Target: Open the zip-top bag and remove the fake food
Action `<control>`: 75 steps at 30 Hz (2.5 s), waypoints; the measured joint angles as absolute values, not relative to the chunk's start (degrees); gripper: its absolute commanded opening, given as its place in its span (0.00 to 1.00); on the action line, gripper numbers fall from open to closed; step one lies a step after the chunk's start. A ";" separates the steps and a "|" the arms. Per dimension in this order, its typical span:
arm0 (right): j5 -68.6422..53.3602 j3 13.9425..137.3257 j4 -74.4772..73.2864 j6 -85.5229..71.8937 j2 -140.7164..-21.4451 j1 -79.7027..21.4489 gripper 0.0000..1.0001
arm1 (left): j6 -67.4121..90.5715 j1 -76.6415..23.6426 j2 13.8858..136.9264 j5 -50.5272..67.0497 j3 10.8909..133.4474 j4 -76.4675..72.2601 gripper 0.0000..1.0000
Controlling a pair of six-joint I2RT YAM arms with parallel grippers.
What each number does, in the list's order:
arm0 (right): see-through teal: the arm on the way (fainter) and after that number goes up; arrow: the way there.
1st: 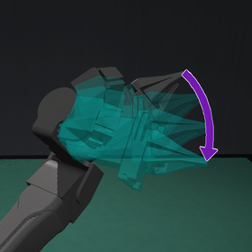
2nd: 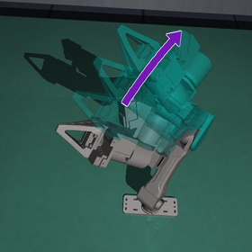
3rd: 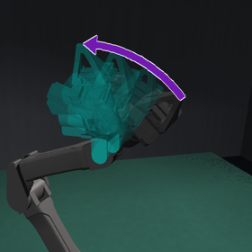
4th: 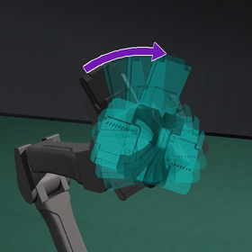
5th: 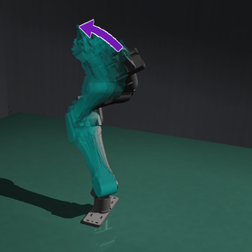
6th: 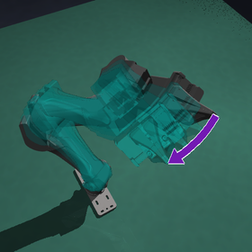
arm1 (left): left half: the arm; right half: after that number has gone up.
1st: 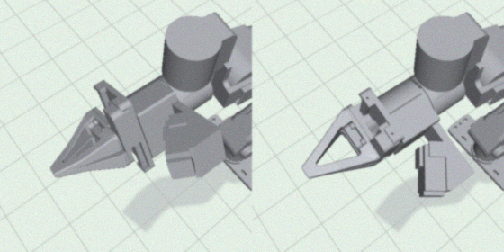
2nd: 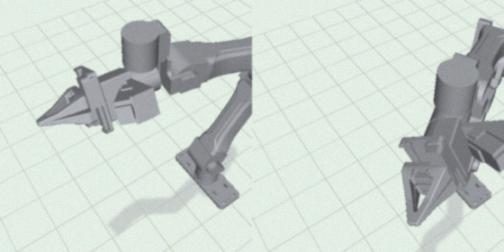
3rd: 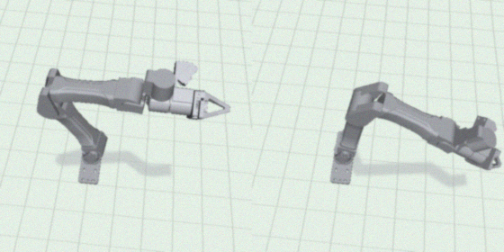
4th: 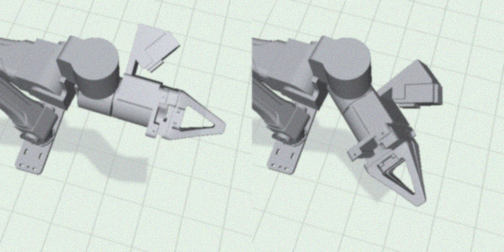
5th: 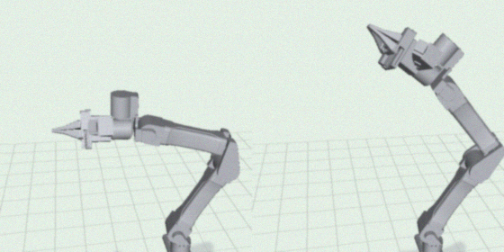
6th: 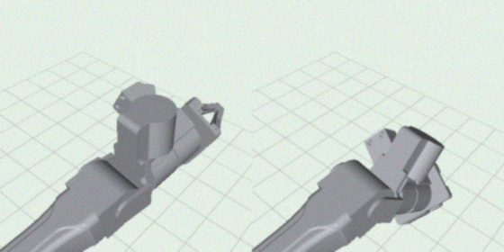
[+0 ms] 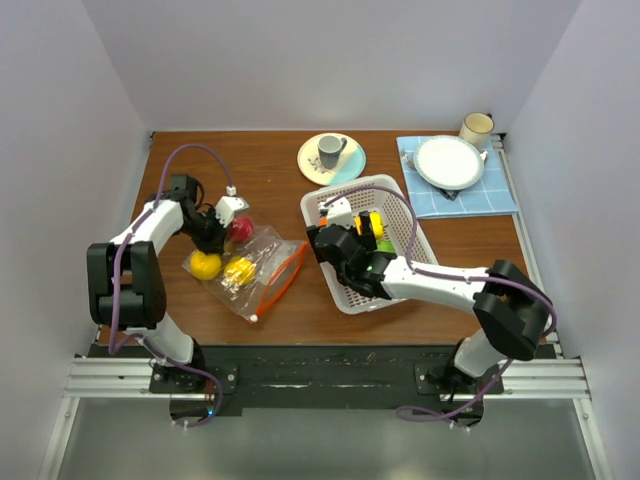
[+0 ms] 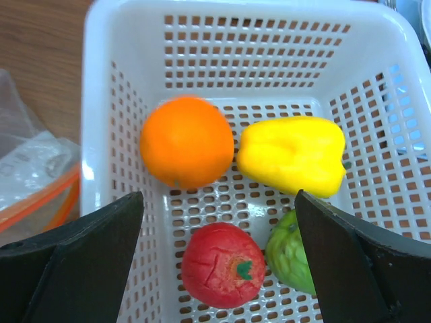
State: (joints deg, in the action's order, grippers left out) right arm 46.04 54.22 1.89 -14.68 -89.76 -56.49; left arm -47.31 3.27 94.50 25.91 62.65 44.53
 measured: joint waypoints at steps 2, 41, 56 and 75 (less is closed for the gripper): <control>45.19 54.19 2.13 -13.43 -87.99 -57.23 0.98 | -47.31 3.27 94.50 25.98 62.65 44.56 0.00; 24.56 59.57 28.38 -10.61 -113.67 -70.48 0.88 | -47.09 3.18 92.82 28.80 70.30 51.51 0.00; 24.43 59.92 34.13 -10.41 -114.83 -70.00 0.90 | -47.03 1.89 86.61 32.82 72.14 57.98 0.00; 23.94 65.58 35.22 -8.51 -121.21 -64.71 0.90 | -48.58 0.56 90.61 30.76 64.49 55.68 0.00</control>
